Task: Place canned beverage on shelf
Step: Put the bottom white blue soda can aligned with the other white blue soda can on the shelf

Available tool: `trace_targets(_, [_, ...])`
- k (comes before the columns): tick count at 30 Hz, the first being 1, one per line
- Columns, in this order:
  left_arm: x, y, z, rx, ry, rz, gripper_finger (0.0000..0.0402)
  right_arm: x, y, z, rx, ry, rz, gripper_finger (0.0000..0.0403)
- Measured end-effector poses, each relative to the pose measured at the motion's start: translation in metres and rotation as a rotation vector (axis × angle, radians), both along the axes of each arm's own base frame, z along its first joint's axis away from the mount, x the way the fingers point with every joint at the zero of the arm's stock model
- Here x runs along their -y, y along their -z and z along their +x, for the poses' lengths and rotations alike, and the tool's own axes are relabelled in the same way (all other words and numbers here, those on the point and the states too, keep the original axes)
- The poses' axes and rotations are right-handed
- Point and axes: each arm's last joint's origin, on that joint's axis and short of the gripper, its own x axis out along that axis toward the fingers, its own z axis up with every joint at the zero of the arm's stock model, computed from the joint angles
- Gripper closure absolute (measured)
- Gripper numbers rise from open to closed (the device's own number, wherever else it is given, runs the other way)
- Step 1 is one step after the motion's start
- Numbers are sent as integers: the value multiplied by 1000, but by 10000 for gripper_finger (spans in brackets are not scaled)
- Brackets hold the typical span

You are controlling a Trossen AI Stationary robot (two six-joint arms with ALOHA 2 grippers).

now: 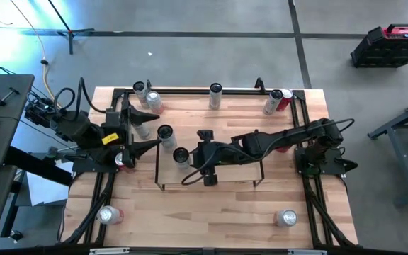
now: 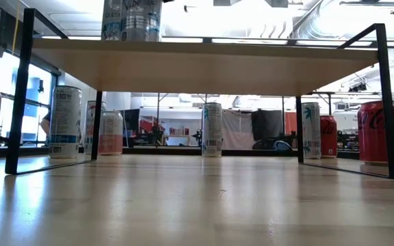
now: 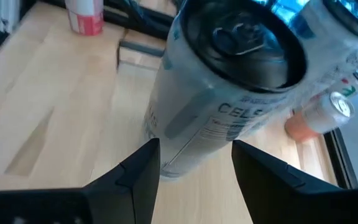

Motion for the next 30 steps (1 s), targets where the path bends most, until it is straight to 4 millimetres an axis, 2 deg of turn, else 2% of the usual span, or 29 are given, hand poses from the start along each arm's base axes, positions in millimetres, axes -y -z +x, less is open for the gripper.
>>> trace_targets(19, [0, 0, 0, 1, 0, 6, 60, 0, -11, 8, 133, -38, 50, 219])
trace_targets(25, [0, 0, 0, -3, 0, 7, 60, 3, -10, 8, 119, -28, 44, 219])
trace_targets(30, [1, 1, 0, -10, 21, 7, 60, 4, -9, 0, 53, -25, 29, 219])
